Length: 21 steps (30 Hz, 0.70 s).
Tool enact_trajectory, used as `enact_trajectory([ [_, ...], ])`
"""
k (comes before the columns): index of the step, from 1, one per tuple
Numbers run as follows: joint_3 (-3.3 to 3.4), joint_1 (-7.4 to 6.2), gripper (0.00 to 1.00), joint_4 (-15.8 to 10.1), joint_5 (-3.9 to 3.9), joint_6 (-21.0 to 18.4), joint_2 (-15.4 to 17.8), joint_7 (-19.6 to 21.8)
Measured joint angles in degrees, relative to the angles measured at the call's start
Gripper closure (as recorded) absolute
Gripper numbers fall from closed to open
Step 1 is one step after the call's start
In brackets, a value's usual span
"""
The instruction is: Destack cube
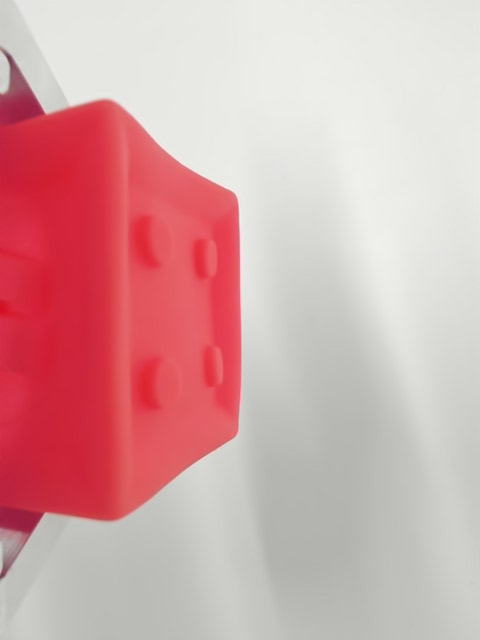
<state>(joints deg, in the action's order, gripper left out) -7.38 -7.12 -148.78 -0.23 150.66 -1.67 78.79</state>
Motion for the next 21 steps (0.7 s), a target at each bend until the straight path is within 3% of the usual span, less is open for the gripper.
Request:
enact_trajectory([
  [21,-1.32,-3.37,1.00,3.53,-0.66,-1.08,-2.51,5.53],
])
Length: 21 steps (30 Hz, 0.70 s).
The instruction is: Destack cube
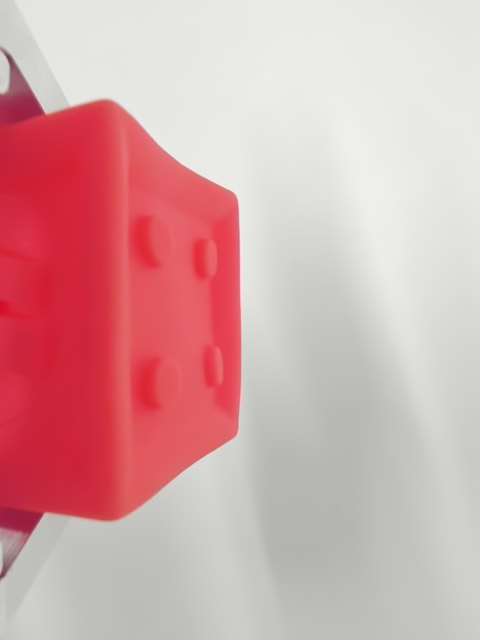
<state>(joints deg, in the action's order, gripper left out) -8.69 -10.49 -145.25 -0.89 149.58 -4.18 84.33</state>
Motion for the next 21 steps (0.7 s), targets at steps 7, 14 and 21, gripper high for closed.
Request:
enact_trajectory([
  [7,-0.25,-1.16,1.00,1.27,-0.30,-0.42,-0.83,1.77],
  [14,-0.46,-2.30,1.00,2.55,-0.61,-0.85,-1.79,3.37],
  [21,-0.58,-3.58,1.00,4.00,-0.88,-1.29,-2.73,5.09],
])
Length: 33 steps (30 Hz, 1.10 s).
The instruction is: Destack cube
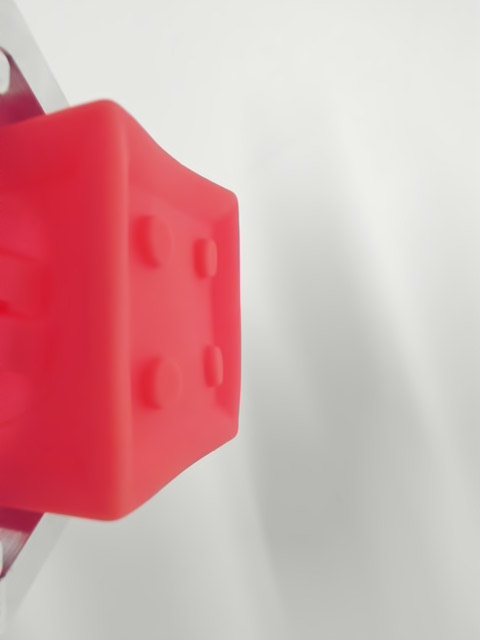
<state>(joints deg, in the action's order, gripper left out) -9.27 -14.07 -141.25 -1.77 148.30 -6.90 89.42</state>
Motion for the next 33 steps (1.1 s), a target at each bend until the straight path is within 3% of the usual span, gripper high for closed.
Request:
enact_trajectory([
  [28,-0.06,-4.74,1.00,5.72,-0.89,-1.99,-3.86,5.70],
  [33,0.06,-5.04,1.00,5.98,-1.41,-1.00,-5.29,6.18],
])
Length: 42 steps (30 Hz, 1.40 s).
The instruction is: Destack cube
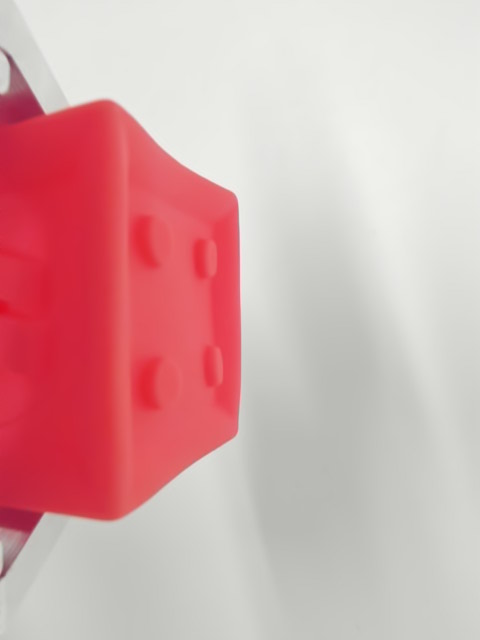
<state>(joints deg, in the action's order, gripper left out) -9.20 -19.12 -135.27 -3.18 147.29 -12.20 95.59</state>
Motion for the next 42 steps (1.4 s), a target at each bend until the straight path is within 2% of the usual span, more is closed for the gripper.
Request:
enact_trajectory([
  [7,0.56,-0.28,1.00,0.02,-1.12,3.20,-3.64,0.76],
  [22,1.93,-1.32,1.00,0.58,-2.83,8.41,-9.41,2.01],
  [32,3.03,-2.29,1.00,1.25,-3.30,11.09,-12.73,2.37],
  [42,4.09,-3.31,1.00,1.95,-3.35,13.17,-15.44,2.44],
])
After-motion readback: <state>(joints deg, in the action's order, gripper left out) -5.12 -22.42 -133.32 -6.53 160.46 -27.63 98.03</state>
